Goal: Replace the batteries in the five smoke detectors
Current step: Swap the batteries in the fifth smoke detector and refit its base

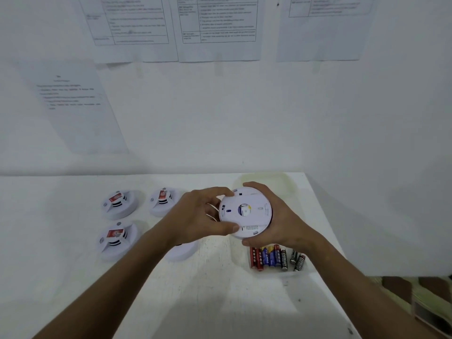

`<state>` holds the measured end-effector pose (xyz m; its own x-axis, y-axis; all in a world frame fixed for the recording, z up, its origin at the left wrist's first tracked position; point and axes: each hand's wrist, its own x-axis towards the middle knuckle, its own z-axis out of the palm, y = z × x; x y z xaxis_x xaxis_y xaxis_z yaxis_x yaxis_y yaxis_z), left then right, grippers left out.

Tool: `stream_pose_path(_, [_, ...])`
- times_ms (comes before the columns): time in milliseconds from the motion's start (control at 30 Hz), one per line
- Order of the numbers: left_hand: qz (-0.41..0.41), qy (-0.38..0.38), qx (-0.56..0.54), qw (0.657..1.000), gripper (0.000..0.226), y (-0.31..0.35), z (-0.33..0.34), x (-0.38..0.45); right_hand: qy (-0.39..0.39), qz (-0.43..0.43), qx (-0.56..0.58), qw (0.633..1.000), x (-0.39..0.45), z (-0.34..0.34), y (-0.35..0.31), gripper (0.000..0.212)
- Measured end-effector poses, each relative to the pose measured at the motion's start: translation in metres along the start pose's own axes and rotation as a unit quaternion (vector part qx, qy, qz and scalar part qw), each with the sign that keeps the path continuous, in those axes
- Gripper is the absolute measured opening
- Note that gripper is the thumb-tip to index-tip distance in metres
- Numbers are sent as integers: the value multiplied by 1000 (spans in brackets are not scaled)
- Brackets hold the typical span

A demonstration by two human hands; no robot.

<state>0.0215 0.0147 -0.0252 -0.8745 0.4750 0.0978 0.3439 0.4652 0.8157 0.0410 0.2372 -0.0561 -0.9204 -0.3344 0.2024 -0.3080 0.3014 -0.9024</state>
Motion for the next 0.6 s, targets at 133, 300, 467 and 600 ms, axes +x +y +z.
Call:
stream_pose_path(133, [-4, 35, 22, 999, 52, -1, 7, 2, 31, -5, -14, 999, 4, 6, 7, 92])
stream_pose_path(300, [22, 68, 112, 991, 53, -1, 14, 3, 28, 11, -13, 999, 4, 6, 14, 92])
stream_pose_path(467, [30, 34, 174, 984, 61, -6, 13, 9, 21, 19, -15, 999, 0, 7, 22, 95])
stream_pose_path(600, [53, 53, 205, 976, 56, -5, 16, 7, 28, 27, -14, 999, 2, 11, 28, 96])
